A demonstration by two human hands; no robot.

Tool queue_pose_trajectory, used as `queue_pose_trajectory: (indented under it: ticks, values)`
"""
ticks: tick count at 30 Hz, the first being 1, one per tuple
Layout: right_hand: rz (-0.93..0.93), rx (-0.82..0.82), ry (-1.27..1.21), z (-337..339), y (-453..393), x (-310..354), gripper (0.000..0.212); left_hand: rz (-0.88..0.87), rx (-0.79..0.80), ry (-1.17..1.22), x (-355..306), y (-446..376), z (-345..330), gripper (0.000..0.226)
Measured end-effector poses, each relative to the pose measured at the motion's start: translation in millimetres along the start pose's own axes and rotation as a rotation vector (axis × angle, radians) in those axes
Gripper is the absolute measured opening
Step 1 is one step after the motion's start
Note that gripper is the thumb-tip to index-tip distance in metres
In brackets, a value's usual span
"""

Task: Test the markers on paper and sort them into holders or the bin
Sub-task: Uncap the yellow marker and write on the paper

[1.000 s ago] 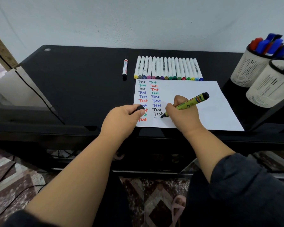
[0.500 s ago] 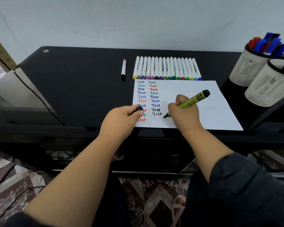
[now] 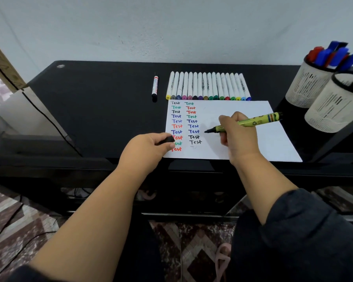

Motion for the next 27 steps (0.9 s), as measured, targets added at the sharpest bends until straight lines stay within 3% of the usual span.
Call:
queue_pose_trajectory:
  ticks: [4, 9, 17, 27]
  values:
    - [-0.027, 0.079, -0.116, -2, 1, 1, 0.047, -0.013, 0.059, -0.038, 1, 5, 1, 0.035]
    - [0.009, 0.212, -0.058, -19, 12, 2, 0.048, -0.063, 0.138, 0.084, -3, 8, -11, 0.031]
    - [0.001, 0.286, 0.026, -34, 26, 5, 0.045, -0.138, 0.197, 0.220, -13, 9, -24, 0.023]
    - [-0.126, 0.367, -0.118, -46, 30, 2, 0.039, -0.163, 0.081, 0.336, -17, 8, -19, 0.030]
Point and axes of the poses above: each hand's wrist, its own y-axis away from the middle knuckle, its own z-axis out of the back of the hand, x = y × z, the point moved 6 cm from there along -y, towards the middle knuckle, and after that the axes turned 7 degrees about x, right-handed, at the moved point
